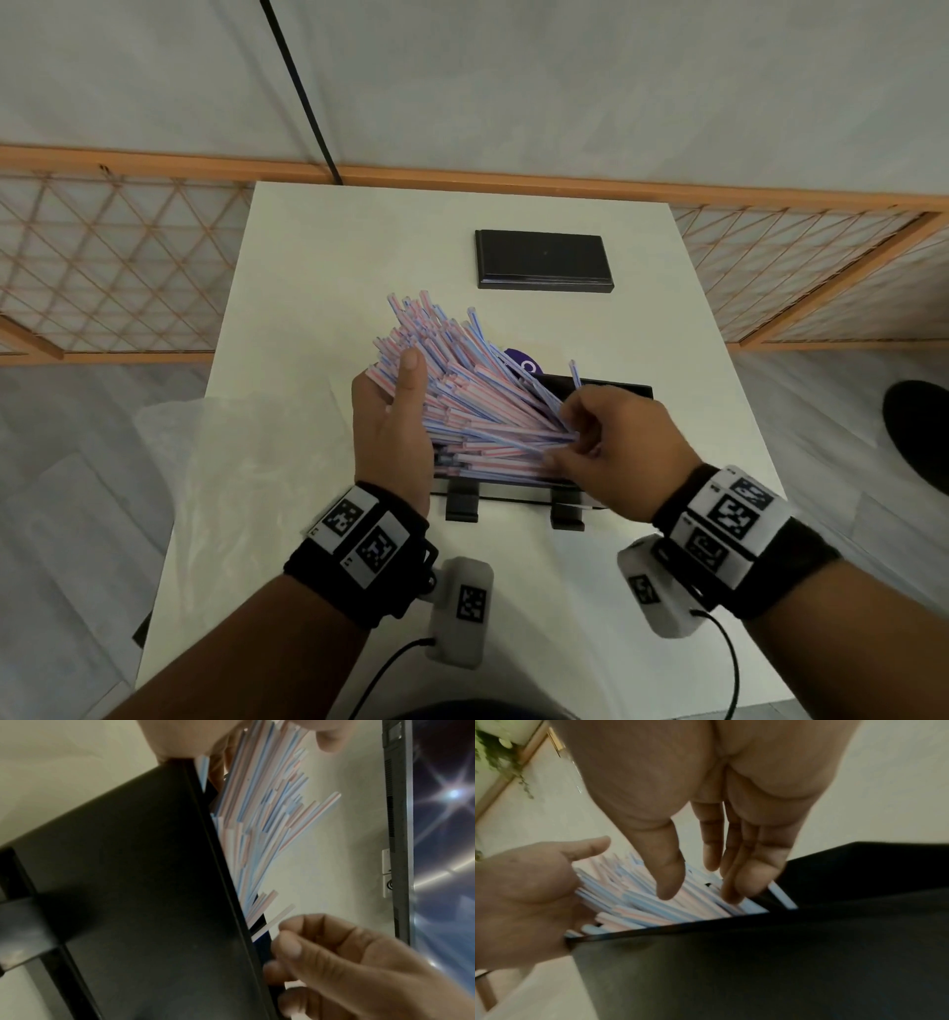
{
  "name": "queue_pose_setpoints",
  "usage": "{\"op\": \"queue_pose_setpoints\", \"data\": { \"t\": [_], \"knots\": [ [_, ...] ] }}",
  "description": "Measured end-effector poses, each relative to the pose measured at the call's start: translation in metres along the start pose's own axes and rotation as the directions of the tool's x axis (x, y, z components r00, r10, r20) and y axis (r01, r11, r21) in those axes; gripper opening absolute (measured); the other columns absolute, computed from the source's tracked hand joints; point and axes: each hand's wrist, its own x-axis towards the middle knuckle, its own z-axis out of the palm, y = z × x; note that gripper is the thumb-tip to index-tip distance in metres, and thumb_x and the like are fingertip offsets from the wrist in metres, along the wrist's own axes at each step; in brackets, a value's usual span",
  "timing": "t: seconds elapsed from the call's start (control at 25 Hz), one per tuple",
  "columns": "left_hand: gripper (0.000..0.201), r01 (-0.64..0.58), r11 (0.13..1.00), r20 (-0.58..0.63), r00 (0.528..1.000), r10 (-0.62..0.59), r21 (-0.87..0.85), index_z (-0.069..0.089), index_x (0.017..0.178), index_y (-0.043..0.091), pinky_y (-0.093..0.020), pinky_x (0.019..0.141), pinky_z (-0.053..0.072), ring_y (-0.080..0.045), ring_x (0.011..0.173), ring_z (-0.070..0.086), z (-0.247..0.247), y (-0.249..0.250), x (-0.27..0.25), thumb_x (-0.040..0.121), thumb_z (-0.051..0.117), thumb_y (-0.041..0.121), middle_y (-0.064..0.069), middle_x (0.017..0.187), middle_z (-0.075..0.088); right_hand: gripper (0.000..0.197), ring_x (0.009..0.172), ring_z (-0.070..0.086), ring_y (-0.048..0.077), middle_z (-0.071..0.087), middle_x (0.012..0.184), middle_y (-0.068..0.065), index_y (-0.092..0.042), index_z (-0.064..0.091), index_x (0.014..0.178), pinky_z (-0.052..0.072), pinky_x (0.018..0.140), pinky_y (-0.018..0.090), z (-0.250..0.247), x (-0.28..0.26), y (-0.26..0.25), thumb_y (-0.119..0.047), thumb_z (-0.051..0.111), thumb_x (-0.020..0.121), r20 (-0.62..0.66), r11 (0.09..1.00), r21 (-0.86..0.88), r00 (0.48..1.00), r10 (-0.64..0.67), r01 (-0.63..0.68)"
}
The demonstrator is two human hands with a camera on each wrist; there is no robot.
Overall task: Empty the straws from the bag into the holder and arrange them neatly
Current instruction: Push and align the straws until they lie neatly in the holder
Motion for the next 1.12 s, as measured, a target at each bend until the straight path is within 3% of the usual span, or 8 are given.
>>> {"op": "queue_pose_setpoints", "data": {
  "t": [0.2, 0.36, 0.48, 0.56, 0.68, 0.84, 0.96, 1.12],
  "knots": [
    [0.060, -0.011, 1.000, 0.000, 1.000, 0.011, -0.007, 0.059, 0.107, 0.024, -0.055, 0.097, 0.055, -0.028, 0.109, 0.071, 0.000, -0.003, 0.001, 0.070, 0.065, 0.071, -0.008, 0.117, 0.072, 0.061, 0.093, 0.053, 0.019, 0.058, 0.102, -0.002, -0.019, 0.047, 0.120, 0.042, 0.079, 0.027, -0.005, 0.011, 0.021, -0.038, 0.079, 0.072, 0.040, 0.981, -0.121, 0.986, 0.159, -0.154],
    [0.051, -0.005, 1.000, -0.003, 1.000, 0.005, -0.006, 0.062, 0.106, 0.028, -0.054, 0.097, 0.055, -0.028, 0.109, 0.070, -0.001, -0.007, 0.003, 0.075, 0.066, 0.069, -0.006, 0.116, 0.072, 0.051, 0.102, 0.063, 0.023, 0.065, 0.115, -0.001, -0.022, 0.046, 0.127, 0.047, 0.088, 0.030, 0.010, 0.023, 0.008, -0.035, 0.071, 0.084, 0.026, 0.999, -0.014, 0.999, 0.030, -0.030],
    [0.037, 0.009, 1.000, 0.013, 1.000, -0.009, -0.004, 0.059, 0.110, 0.020, -0.029, 0.076, 0.060, -0.017, 0.096, 0.073, -0.002, -0.006, 0.002, 0.092, 0.062, 0.053, -0.002, 0.108, 0.072, 0.029, 0.094, 0.064, 0.022, 0.067, 0.105, -0.002, -0.022, 0.054, 0.114, 0.045, 0.081, 0.027, 0.016, 0.027, 0.002, -0.032, 0.065, 0.090, -0.047, 0.999, -0.023, 0.999, -0.026, 0.025],
    [0.029, 0.014, 1.000, 0.023, 1.000, -0.015, 0.009, 0.057, 0.114, 0.015, -0.018, 0.067, 0.056, -0.008, 0.087, 0.072, -0.003, -0.006, -0.001, 0.101, 0.056, 0.041, 0.002, 0.103, 0.069, 0.029, 0.093, 0.062, 0.024, 0.064, 0.099, 0.000, -0.017, 0.056, 0.109, 0.040, 0.076, 0.026, 0.016, 0.030, 0.006, -0.039, 0.063, 0.090, -0.013, 0.988, -0.131, 0.997, 0.075, -0.076],
    [0.033, 0.010, 1.000, 0.021, 1.000, -0.010, 0.006, 0.059, 0.109, 0.018, -0.027, 0.076, 0.054, -0.008, 0.088, 0.069, -0.004, -0.006, -0.001, 0.096, 0.060, 0.048, 0.001, 0.104, 0.068, 0.033, 0.099, 0.062, 0.027, 0.065, 0.103, 0.004, -0.015, 0.058, 0.109, 0.043, 0.078, 0.029, 0.022, 0.036, 0.012, -0.043, 0.058, 0.092, 0.093, 0.966, -0.202, 0.978, 0.185, -0.163],
    [0.055, -0.012, 1.000, 0.006, 1.000, 0.012, -0.010, 0.061, 0.104, 0.024, -0.045, 0.091, 0.057, -0.024, 0.104, 0.071, -0.002, -0.007, 0.001, 0.071, 0.064, 0.068, -0.006, 0.112, 0.071, 0.033, 0.105, 0.057, 0.027, 0.056, 0.110, 0.005, -0.018, 0.054, 0.123, 0.041, 0.087, 0.030, 0.028, 0.038, 0.009, -0.037, 0.054, 0.096, 0.177, 0.985, -0.156, 0.979, 0.104, -0.076],
    [0.057, -0.029, 0.999, 0.025, 0.999, 0.030, -0.041, 0.060, 0.104, 0.024, -0.043, 0.091, 0.057, -0.020, 0.103, 0.071, -0.001, -0.004, 0.000, 0.067, 0.067, 0.067, -0.001, 0.109, 0.072, 0.029, 0.102, 0.055, 0.028, 0.046, 0.103, 0.002, -0.017, 0.051, 0.121, 0.038, 0.084, 0.029, 0.028, 0.039, 0.008, -0.034, 0.050, 0.098, 0.203, 0.987, -0.150, 0.975, 0.089, -0.059],
    [0.050, -0.066, 0.998, 0.046, 0.997, 0.067, -0.017, 0.061, 0.107, 0.026, -0.049, 0.100, 0.054, -0.020, 0.107, 0.070, 0.002, -0.001, -0.004, 0.072, 0.067, 0.061, 0.003, 0.107, 0.073, 0.018, 0.090, 0.060, 0.031, 0.056, 0.094, 0.003, -0.013, 0.043, 0.107, 0.047, 0.080, 0.038, 0.028, 0.035, -0.004, -0.030, 0.045, 0.101, 0.239, 0.995, -0.095, 0.971, 0.003, 0.021]
  ]
}}
